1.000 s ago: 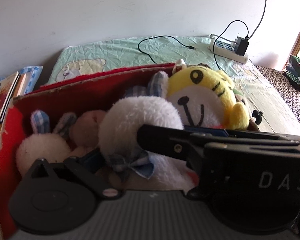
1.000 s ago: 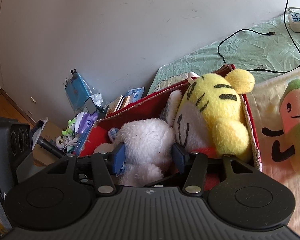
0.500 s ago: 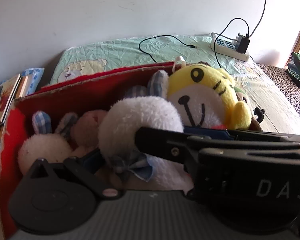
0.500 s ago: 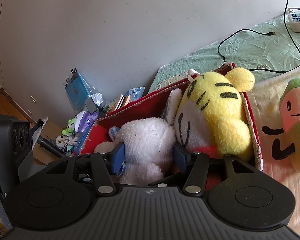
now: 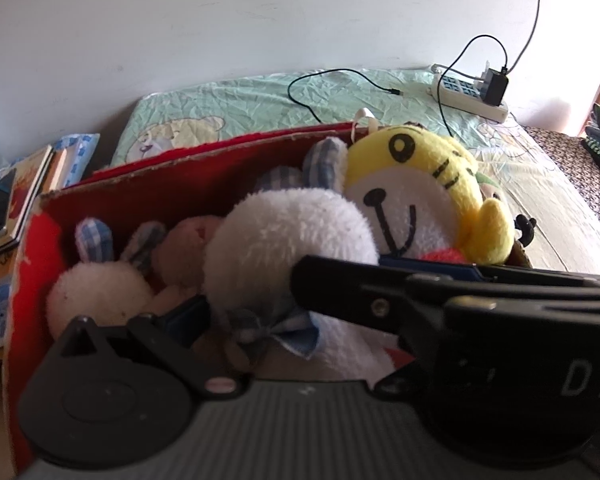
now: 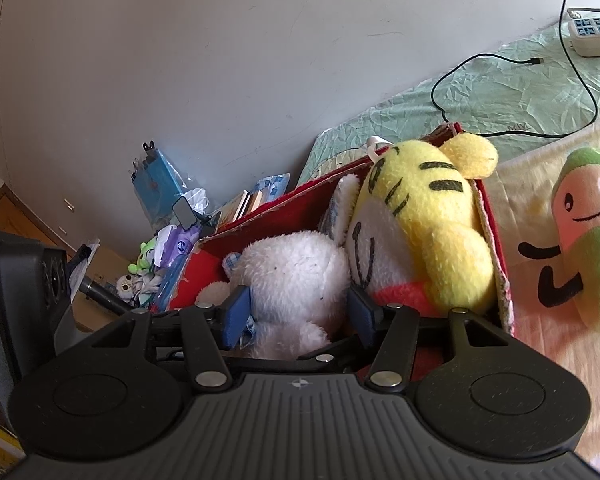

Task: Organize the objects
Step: 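Lower the white plush into the red box and open the right gripper, then withdraw the right gripper from the red box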

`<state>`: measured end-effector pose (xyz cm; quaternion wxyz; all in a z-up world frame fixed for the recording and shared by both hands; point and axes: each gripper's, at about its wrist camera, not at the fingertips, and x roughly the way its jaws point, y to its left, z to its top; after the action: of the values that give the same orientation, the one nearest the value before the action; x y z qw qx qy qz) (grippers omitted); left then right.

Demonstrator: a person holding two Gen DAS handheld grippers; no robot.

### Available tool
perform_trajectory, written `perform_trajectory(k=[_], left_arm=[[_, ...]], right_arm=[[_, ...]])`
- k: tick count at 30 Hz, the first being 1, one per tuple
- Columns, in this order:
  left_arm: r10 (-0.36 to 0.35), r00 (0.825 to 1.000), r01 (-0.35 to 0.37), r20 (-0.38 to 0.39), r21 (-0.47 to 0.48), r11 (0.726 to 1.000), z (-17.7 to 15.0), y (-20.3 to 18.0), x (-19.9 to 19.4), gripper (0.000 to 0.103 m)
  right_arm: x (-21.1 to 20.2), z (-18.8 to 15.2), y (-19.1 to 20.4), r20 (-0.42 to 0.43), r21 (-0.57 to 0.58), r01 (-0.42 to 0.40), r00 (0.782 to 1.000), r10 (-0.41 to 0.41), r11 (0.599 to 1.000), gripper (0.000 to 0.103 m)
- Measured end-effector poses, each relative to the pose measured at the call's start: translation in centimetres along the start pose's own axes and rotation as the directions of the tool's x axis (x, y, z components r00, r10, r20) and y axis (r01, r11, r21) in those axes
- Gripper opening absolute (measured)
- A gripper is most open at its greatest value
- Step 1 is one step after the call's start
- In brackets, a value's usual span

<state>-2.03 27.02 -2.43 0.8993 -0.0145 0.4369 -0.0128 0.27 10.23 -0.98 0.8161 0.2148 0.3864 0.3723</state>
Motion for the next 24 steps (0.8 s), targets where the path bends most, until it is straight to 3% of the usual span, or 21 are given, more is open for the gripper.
perform_trajectory(k=[8, 24], left_arm=[[0.052, 0.999, -0.053, -0.014, -0.027, 0.998, -0.5, 0.4, -1.0, 0.103], [0.063, 0.997, -0.063, -0.034, -0.002, 0.998, -2.1, -1.6, -2.1, 0.103]], right_arm=[[-1.2, -0.4, 0.1, 0.018, 0.006, 0.001, 1.0, -0.001, 1.0, 0.056], [-3.9, -1.7, 0.3, 0.079, 0.0, 0.014, 0.997, -0.014, 1.0, 0.054]])
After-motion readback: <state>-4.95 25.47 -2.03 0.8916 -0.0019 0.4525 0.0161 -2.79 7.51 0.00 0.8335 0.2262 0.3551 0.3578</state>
